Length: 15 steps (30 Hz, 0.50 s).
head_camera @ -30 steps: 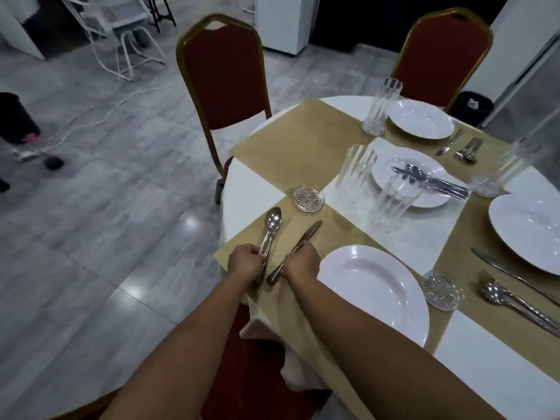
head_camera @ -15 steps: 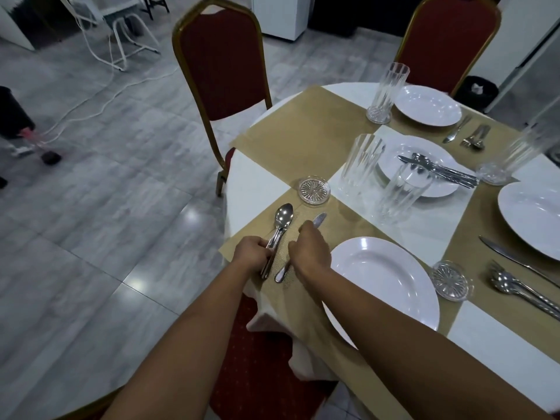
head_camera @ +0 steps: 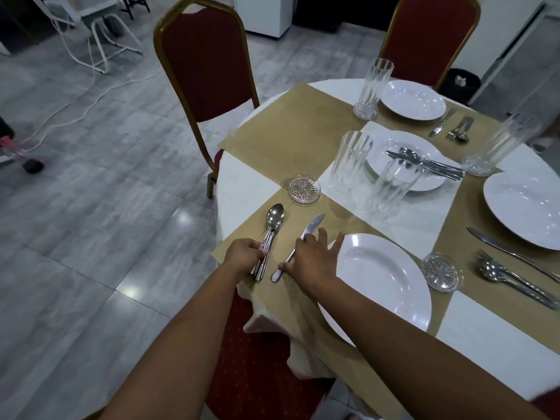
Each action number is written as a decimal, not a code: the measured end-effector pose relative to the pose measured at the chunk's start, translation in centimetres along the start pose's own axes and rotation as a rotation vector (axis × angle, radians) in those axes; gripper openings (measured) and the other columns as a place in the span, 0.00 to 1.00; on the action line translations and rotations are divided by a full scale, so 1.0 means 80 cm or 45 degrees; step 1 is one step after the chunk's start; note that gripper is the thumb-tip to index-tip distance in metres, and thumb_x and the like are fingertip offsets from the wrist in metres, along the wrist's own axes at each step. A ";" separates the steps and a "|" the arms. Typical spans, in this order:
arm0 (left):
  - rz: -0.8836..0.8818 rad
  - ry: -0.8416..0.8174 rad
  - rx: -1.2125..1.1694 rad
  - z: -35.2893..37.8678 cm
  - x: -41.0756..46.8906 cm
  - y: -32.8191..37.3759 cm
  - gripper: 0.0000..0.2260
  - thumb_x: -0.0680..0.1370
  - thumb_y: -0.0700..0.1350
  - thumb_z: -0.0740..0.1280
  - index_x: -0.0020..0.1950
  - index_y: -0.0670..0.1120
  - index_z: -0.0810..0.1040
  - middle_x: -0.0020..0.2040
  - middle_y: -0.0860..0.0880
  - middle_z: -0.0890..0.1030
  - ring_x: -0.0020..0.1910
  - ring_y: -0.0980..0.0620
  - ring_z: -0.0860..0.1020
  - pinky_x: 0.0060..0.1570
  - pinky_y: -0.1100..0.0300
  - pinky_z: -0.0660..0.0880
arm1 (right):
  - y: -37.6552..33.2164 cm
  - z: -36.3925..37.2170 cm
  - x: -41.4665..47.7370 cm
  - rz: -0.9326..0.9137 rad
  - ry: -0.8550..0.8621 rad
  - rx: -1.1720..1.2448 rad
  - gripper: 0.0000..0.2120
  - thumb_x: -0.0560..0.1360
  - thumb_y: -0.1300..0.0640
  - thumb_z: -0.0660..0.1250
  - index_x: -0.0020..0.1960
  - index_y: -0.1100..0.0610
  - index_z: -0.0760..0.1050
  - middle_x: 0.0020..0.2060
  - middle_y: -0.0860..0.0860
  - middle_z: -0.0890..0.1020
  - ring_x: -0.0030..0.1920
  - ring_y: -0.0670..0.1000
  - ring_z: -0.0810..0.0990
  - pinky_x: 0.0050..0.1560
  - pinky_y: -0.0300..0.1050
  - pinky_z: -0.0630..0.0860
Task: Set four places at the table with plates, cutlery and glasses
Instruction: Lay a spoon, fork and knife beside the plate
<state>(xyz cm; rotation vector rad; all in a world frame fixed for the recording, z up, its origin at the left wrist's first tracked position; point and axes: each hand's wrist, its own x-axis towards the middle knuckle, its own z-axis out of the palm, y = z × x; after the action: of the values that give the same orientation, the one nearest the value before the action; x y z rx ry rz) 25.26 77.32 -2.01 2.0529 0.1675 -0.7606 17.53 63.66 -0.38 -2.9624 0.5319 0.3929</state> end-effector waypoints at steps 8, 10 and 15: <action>0.019 0.031 -0.008 0.003 -0.004 -0.001 0.02 0.75 0.39 0.70 0.45 0.44 0.81 0.50 0.42 0.83 0.49 0.45 0.80 0.55 0.52 0.76 | 0.012 -0.001 -0.012 0.054 -0.034 -0.067 0.37 0.71 0.29 0.61 0.69 0.54 0.72 0.75 0.55 0.65 0.79 0.58 0.49 0.71 0.71 0.35; 0.030 0.036 0.005 0.004 -0.004 -0.002 0.01 0.75 0.39 0.70 0.46 0.43 0.81 0.50 0.41 0.83 0.47 0.47 0.79 0.52 0.54 0.75 | 0.012 -0.003 -0.011 0.032 -0.031 -0.098 0.37 0.71 0.29 0.61 0.67 0.55 0.73 0.74 0.55 0.66 0.79 0.58 0.49 0.71 0.72 0.36; 0.056 0.050 0.053 0.006 -0.003 -0.003 0.05 0.76 0.39 0.69 0.51 0.41 0.81 0.51 0.42 0.82 0.51 0.45 0.79 0.54 0.53 0.74 | 0.016 -0.008 -0.012 -0.007 -0.048 -0.153 0.35 0.71 0.29 0.60 0.65 0.54 0.75 0.73 0.54 0.69 0.79 0.59 0.49 0.71 0.72 0.35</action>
<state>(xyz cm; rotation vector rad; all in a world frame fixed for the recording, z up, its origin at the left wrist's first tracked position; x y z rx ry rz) 24.75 77.12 -2.24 2.1051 0.1290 -0.7018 16.40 62.71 0.44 -3.0632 0.5137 0.4957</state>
